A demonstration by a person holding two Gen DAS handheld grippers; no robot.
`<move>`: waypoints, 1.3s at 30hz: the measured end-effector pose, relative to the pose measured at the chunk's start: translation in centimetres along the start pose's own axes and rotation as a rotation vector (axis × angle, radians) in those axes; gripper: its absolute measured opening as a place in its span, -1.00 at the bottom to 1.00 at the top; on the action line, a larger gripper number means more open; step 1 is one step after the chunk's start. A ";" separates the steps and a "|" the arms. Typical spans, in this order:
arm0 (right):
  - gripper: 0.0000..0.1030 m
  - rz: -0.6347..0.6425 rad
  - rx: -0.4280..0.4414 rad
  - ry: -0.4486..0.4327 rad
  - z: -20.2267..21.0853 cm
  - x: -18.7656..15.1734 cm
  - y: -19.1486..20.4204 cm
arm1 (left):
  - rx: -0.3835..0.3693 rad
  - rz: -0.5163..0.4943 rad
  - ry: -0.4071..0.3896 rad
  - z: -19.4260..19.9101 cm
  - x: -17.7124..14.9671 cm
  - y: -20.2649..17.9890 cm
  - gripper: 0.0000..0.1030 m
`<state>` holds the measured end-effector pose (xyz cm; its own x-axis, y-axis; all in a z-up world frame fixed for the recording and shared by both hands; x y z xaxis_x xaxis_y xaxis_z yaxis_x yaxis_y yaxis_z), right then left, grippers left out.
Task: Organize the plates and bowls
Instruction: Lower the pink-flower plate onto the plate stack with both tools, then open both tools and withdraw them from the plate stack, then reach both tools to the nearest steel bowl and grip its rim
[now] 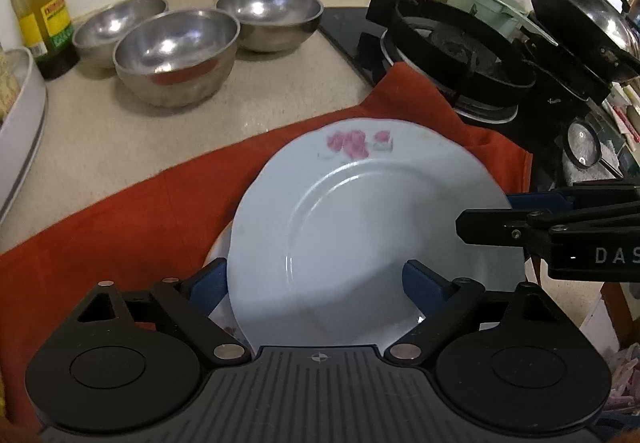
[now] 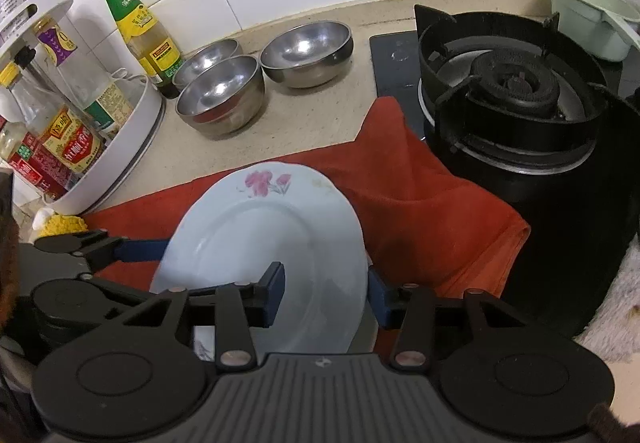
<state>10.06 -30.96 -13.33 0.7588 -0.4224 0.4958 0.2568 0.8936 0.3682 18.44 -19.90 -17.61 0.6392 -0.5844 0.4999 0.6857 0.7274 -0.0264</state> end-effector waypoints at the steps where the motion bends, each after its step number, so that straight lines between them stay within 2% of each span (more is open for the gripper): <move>1: -0.18 0.011 -0.009 -0.009 0.1 0.1 -0.1 | 0.001 -0.005 -0.008 0.1 0.1 0.0 0.85; 4: -0.18 0.056 -0.042 -0.039 0.7 0.7 -0.2 | 0.007 -0.004 -0.025 0.4 0.4 0.4 0.85; 8: -0.18 0.049 -0.040 -0.054 0.8 1.5 -0.2 | 0.030 0.013 -0.040 0.8 0.9 1.7 0.86; 22: -0.17 0.153 0.023 -0.069 -1.4 5.4 2.9 | 0.141 0.093 -0.083 1.4 3.1 6.8 0.87; 29: -0.16 0.189 0.053 -0.077 -2.9 8.4 4.3 | 0.201 0.122 -0.115 1.5 5.5 9.4 0.89; 39: -0.16 0.118 0.119 -0.061 -7.4 13.6 5.8 | 0.229 0.211 -0.127 -0.3 9.9 13.0 0.90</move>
<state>26.33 -30.37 -10.24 0.7407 -0.3272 0.5868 0.0927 0.9148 0.3932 33.78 -16.30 -13.25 0.7004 -0.3728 0.6086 0.4375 0.8980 0.0467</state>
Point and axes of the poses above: each gripper's, at about its wrist camera, not at the fingertips, and z roughly against the way its jaws point, y to its left, x to its top, the point moved 9 cm from there along -z, roughly the way its jaws point, and after that the axes turned 6 degrees about x, right-handed, at the moved point
